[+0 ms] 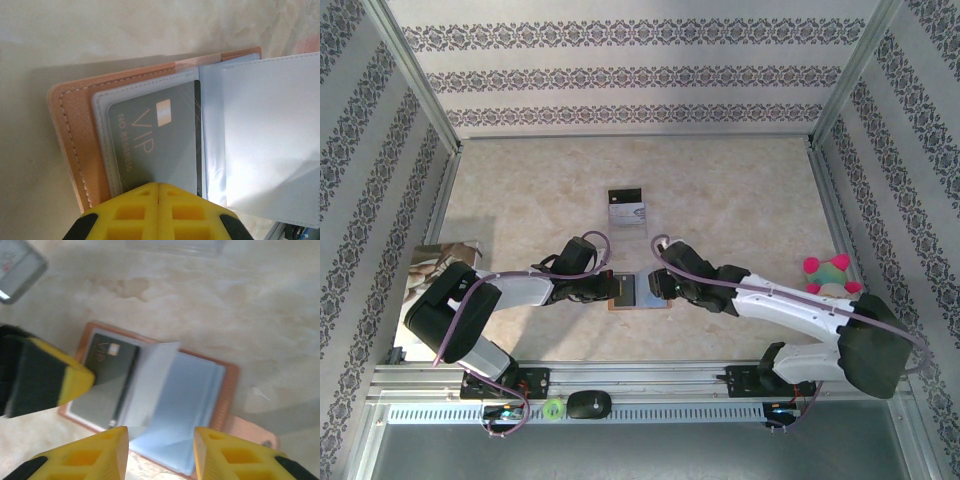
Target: Take the credit cards out of the card holder
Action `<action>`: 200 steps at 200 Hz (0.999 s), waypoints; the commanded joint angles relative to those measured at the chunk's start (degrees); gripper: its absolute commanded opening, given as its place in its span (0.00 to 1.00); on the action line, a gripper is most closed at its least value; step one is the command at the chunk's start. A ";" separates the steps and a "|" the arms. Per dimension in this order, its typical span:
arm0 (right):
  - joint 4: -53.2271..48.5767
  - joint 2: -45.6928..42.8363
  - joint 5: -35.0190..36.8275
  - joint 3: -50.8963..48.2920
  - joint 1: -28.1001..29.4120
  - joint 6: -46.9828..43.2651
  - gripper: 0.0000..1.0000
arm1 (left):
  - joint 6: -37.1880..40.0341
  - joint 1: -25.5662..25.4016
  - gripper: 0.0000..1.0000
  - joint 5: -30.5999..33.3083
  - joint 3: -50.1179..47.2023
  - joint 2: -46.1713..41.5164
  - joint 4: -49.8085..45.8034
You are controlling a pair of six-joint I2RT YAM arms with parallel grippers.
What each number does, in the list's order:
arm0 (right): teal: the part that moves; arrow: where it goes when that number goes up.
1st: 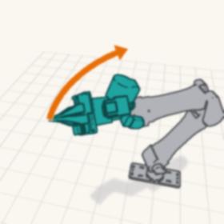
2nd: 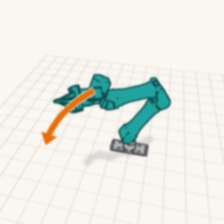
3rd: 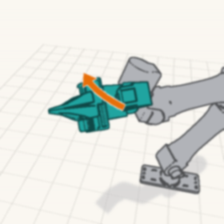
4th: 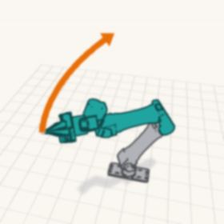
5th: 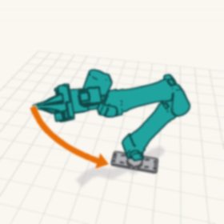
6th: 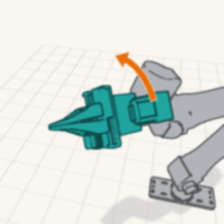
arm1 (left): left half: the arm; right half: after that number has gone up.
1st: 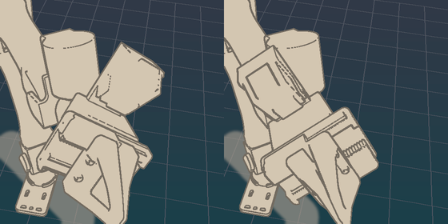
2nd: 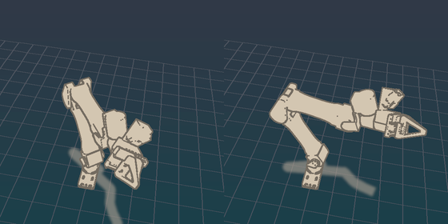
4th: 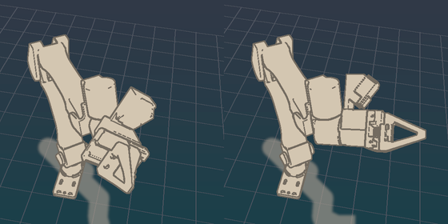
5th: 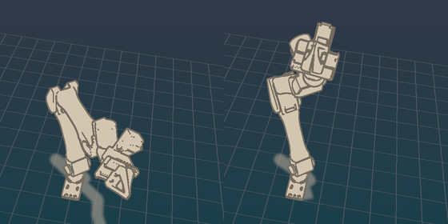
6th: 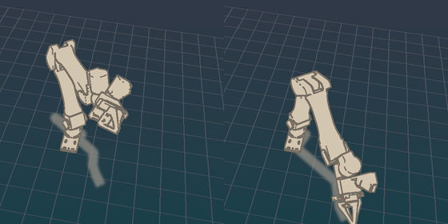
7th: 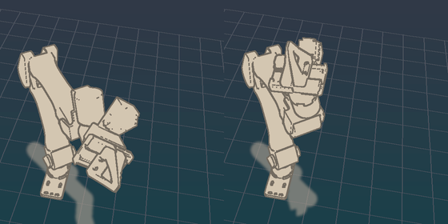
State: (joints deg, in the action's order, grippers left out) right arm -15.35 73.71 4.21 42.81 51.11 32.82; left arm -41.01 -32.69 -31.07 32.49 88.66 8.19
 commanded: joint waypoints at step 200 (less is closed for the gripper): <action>-4.43 14.13 -6.19 2.79 -3.60 2.83 0.27 | 0.70 -0.62 0.00 -0.12 -0.10 0.86 -1.68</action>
State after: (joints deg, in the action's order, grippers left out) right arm -16.51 91.33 -6.44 46.30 48.21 34.74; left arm -41.01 -32.69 -31.97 32.49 89.03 8.49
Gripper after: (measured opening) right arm 0.258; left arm 0.050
